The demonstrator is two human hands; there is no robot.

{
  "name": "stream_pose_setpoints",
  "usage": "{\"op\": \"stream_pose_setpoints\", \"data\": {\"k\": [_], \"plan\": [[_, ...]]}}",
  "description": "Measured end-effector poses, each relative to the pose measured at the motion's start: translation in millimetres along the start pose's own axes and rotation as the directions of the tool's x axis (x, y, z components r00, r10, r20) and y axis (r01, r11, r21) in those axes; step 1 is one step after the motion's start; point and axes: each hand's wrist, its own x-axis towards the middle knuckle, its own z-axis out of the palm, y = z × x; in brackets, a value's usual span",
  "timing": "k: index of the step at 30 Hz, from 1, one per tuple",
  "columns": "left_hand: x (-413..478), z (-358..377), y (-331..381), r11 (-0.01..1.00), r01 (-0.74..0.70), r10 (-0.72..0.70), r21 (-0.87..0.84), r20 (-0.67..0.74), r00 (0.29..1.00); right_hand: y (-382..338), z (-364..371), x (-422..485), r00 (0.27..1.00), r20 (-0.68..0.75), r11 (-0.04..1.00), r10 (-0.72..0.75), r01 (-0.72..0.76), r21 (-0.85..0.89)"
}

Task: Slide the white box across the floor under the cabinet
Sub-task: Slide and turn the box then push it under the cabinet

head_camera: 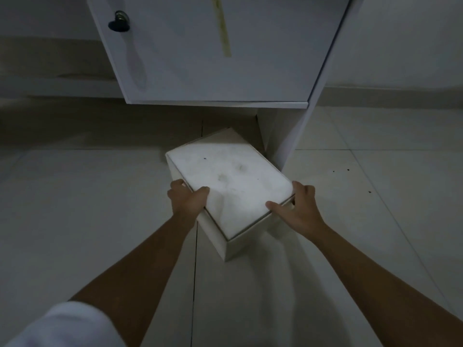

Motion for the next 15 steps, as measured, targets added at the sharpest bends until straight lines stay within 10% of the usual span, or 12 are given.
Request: {"op": "stream_pose_setpoints", "data": {"k": [7, 11, 15], "plan": [[16.5, -8.5, 11.5, 0.996, -0.037, 0.062, -0.084, 0.315, 0.947, 3.2, 10.0, -9.5, 0.964, -0.001, 0.925, -0.265, 0.253, -0.284], [4.3, -16.6, -1.9, 0.913, -0.297, 0.193, 0.28, 0.343, 0.919, 2.9, 18.1, 1.1, 0.891, -0.08, 0.764, -0.447, 0.334, -0.552], [-6.5, -15.0, -28.6, 0.874, -0.453, 0.36, 0.176, 0.391, 0.847, 1.9, 22.9, 7.2, 0.874, -0.076, 0.699, -0.48, 0.328, -0.636]]}}
